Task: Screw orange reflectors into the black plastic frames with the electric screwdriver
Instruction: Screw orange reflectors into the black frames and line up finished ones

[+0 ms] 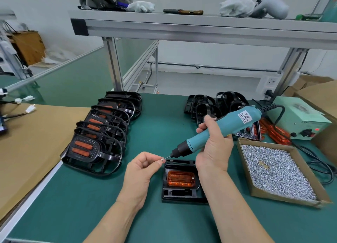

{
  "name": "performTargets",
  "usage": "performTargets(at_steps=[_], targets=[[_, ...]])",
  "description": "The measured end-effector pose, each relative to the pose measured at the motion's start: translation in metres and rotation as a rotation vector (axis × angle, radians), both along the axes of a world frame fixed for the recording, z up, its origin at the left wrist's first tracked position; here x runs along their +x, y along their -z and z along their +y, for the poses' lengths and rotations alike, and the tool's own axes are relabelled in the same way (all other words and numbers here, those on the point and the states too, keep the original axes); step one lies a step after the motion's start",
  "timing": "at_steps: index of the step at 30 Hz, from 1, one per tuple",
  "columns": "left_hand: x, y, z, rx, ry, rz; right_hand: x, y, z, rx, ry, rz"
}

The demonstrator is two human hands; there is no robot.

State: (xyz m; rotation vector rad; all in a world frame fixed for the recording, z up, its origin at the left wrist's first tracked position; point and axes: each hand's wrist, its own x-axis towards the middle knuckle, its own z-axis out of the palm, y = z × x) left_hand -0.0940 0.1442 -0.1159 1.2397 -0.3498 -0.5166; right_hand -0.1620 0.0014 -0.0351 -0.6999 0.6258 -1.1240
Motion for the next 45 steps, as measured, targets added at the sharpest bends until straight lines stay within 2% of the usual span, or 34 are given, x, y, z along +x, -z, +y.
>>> performTargets(at_steps=[29,35,45], targets=[[0.000,0.000,0.001,-0.005,-0.008,-0.055,0.003,0.010,0.004,0.055,0.031,0.046],[0.001,-0.001,0.002,-0.058,0.014,-0.009,0.002,0.013,0.006,0.044,0.027,0.054],[-0.002,0.001,0.001,0.003,0.007,-0.087,0.000,0.013,0.009,-0.037,0.042,0.031]])
